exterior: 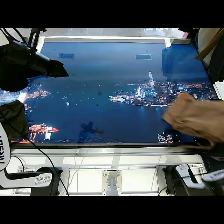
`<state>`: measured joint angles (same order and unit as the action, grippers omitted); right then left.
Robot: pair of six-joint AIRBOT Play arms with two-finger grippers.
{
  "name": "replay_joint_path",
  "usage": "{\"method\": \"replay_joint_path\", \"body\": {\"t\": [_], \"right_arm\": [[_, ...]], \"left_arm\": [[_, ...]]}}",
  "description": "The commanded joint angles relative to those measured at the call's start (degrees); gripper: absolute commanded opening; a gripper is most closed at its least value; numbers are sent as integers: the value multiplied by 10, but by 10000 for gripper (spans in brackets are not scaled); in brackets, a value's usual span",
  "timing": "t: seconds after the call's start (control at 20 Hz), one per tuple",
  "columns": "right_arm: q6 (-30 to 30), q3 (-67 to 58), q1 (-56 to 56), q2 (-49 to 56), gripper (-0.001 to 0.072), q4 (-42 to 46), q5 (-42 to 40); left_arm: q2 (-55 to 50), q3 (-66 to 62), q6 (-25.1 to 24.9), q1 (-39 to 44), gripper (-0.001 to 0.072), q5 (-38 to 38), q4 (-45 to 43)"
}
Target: Fold the clothes and pants, and hang the long-sleeved shirts on hangers.
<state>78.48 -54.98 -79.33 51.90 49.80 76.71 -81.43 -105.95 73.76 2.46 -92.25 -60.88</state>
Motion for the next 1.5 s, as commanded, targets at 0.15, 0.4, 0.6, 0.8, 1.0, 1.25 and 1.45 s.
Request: {"method": "replay_joint_path", "body": {"t": [0.15,0.4,0.6,0.8,1.0,1.25,1.45], "right_arm": [[21,0,-277,-22,25,21,-8],[23,-16,-265,-22,488,16,-36],[68,-84,-259,-22,484,-85,-26],[30,-111,-92,-23,424,-185,-7],[-27,-112,182,-23,424,-160,34],[-30,-112,398,-23,424,-48,59],[-25,-112,472,-23,406,-47,107]], "left_arm": [[0,0,16,0,11,0,0],[0,0,21,1,11,0,0],[0,0,21,1,11,0,0],[0,0,33,1,12,0,0],[0,0,34,1,11,0,0],[0,0,34,1,11,0,0],[0,0,34,1,11,0,0]]}}
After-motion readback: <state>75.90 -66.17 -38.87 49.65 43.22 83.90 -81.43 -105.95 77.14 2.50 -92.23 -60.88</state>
